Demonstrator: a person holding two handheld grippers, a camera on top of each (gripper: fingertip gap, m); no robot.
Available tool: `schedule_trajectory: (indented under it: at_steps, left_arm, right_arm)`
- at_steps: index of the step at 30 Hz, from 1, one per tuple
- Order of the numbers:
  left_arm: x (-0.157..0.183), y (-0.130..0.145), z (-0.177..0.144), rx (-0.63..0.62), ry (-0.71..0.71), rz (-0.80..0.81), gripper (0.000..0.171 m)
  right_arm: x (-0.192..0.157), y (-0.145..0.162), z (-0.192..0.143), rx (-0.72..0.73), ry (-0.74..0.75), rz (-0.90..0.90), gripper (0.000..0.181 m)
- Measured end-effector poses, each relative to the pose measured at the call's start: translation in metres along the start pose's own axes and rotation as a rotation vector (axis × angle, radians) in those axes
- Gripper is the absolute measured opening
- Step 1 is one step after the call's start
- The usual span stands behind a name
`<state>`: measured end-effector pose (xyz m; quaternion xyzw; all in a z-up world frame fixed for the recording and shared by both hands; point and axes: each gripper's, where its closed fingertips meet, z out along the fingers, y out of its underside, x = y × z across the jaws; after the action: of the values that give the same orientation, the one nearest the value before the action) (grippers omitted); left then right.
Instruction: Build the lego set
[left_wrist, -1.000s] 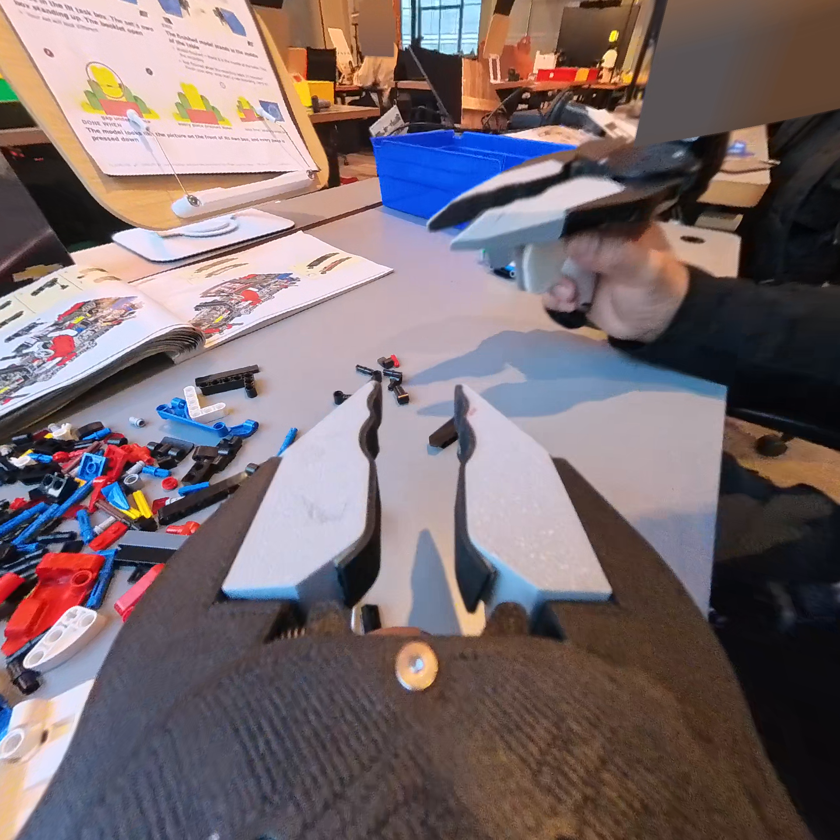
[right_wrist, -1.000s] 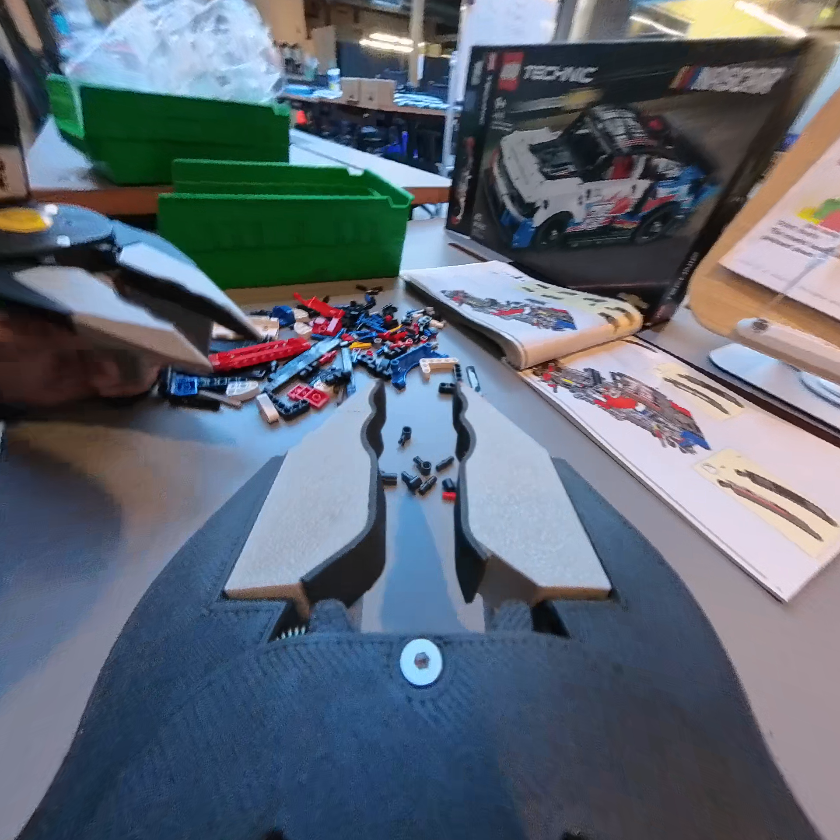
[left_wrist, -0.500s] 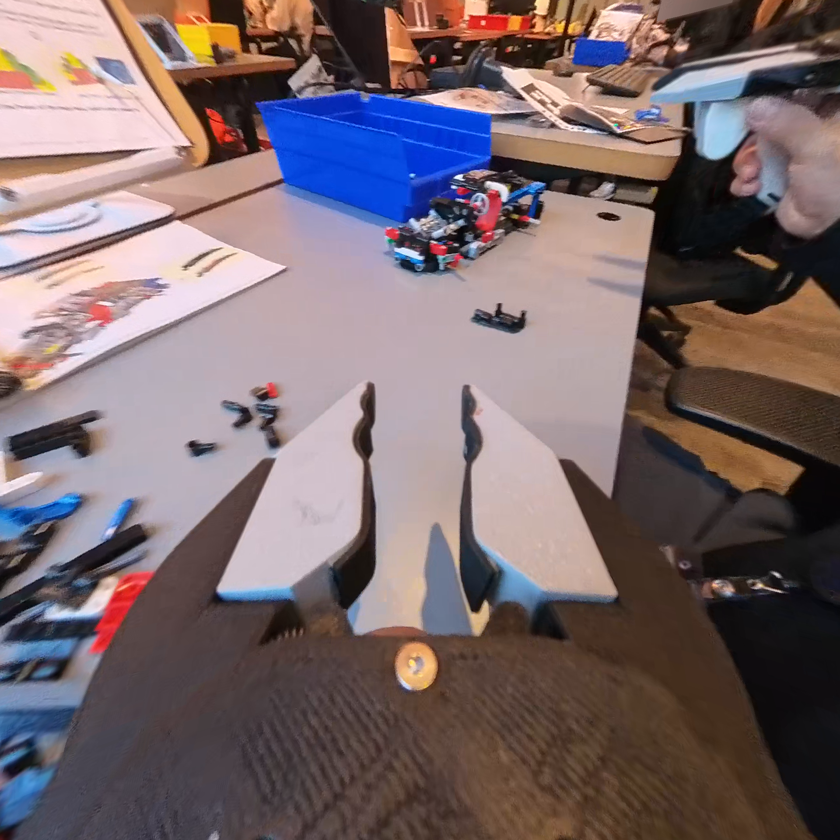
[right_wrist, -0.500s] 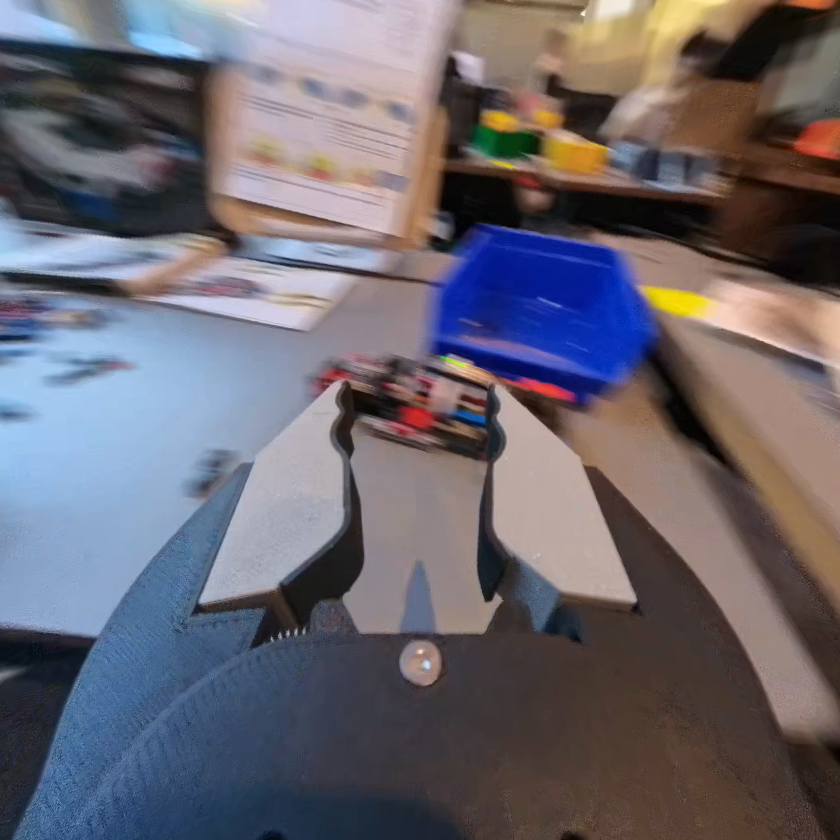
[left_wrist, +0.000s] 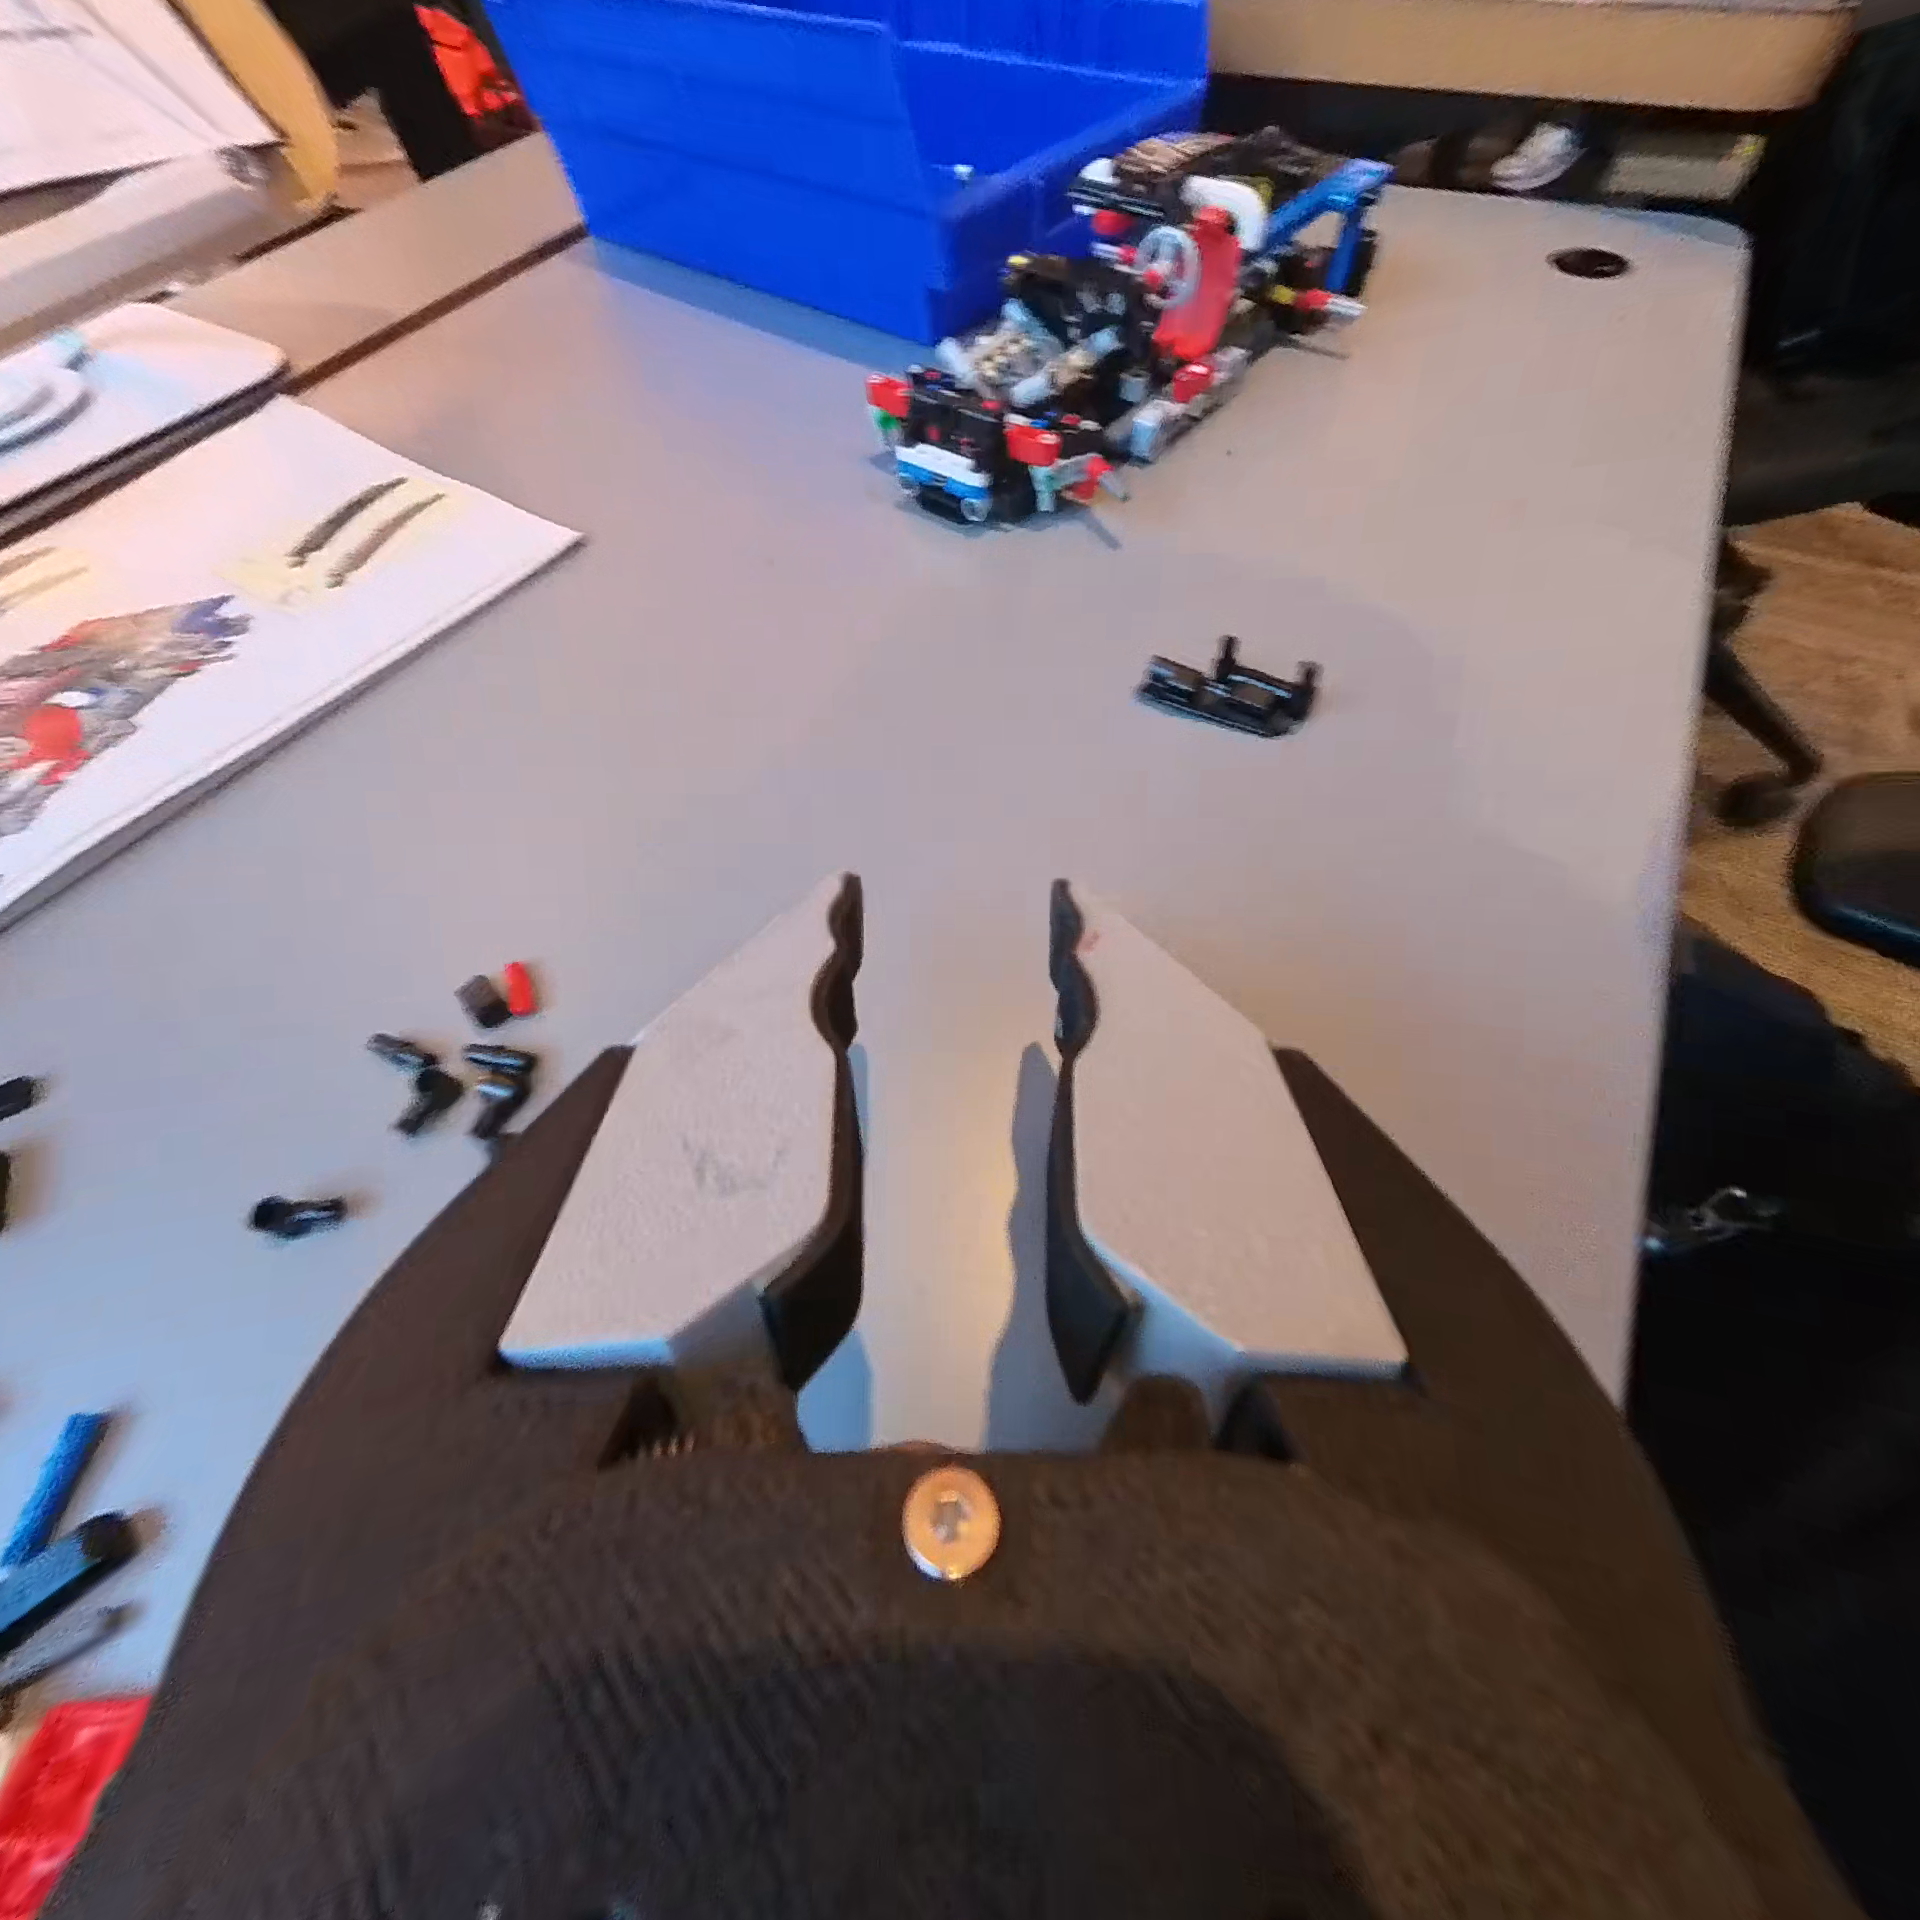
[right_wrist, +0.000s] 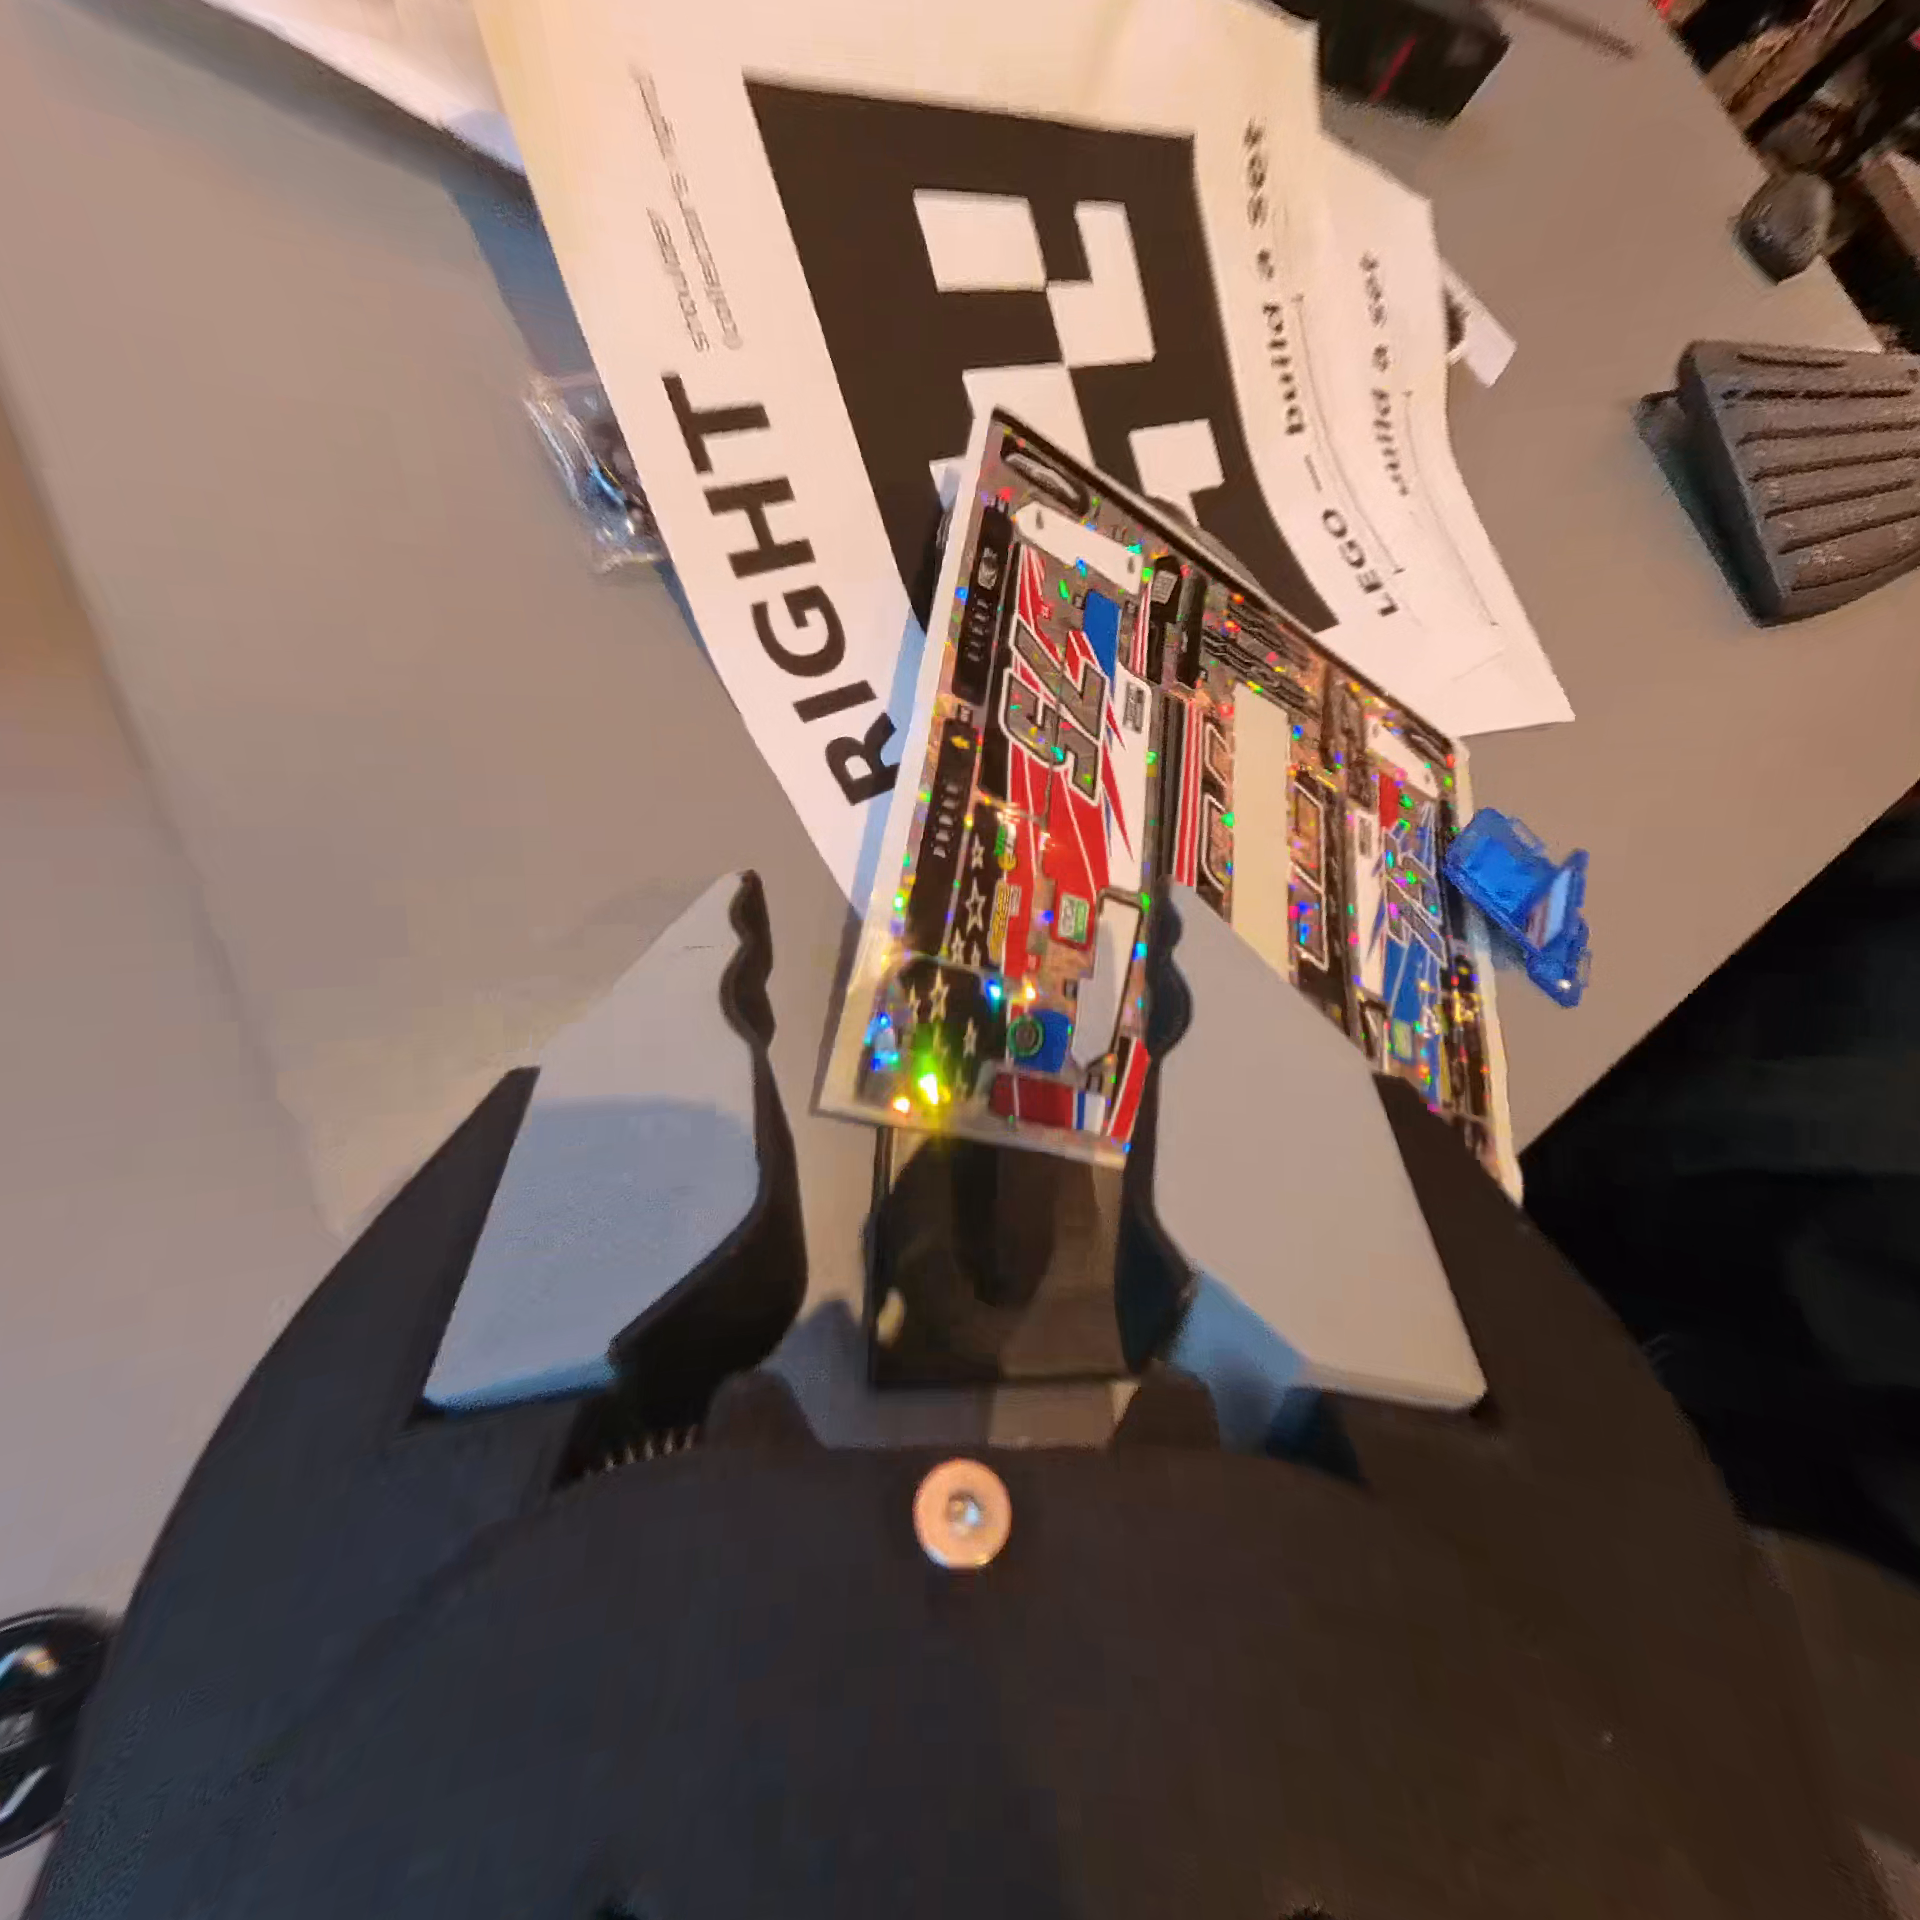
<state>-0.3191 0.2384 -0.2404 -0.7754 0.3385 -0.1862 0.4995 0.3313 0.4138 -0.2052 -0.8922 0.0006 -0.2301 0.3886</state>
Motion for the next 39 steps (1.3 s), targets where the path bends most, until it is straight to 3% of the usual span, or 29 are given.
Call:
schedule_trajectory:
  at_steps: [1, 3, 4, 9, 15, 19, 23, 29, 35, 39]
  left_arm:
    - [-0.008, -0.001, 0.000, 0.010, -0.027, -0.011, 0.032]
    - [-0.020, -0.003, 0.000, 0.024, -0.056, -0.052, 0.032]
    - [-0.025, -0.004, -0.001, 0.032, -0.064, -0.073, 0.033]
    - [-0.045, -0.010, -0.006, 0.089, -0.134, -0.117, 0.032]
    - [-0.041, -0.007, -0.002, 0.053, -0.167, -0.039, 0.031]
    - [-0.029, -0.008, 0.003, 0.028, -0.164, 0.053, 0.028]
    - [-0.003, -0.014, 0.009, 0.044, -0.099, 0.109, 0.022]
    - [0.079, -0.026, 0.031, 0.019, 0.212, 0.164, 0.030]
    - [0.157, -0.035, 0.048, -0.034, 0.438, 0.377, 0.035]
    - [0.192, -0.031, 0.068, -0.092, 0.543, 0.458, 0.037]
  right_arm:
    - [-0.001, 0.002, 0.005, -0.029, 0.002, -0.043, 0.060]
    - [-0.006, 0.006, 0.009, -0.070, -0.015, -0.150, 0.007]
    - [-0.005, 0.006, 0.008, -0.074, 0.001, -0.190, 0.000]
    - [0.005, -0.020, -0.027, 0.074, 0.044, -0.255, 0.000]
    - [-0.042, -0.038, -0.134, 0.338, -0.103, -0.381, 0.000]
    - [-0.120, -0.003, -0.229, 0.561, -0.330, -0.584, 0.000]
    - [-0.222, 0.071, -0.307, 0.725, -0.698, -0.707, 0.000]
    - [-0.301, 0.151, -0.318, 0.678, -0.950, -0.809, 0.000]
    - [-0.315, 0.158, -0.314, 0.668, -0.979, -0.891, 0.000]
    - [-0.319, 0.155, -0.314, 0.637, -1.064, -0.841, 0.005]
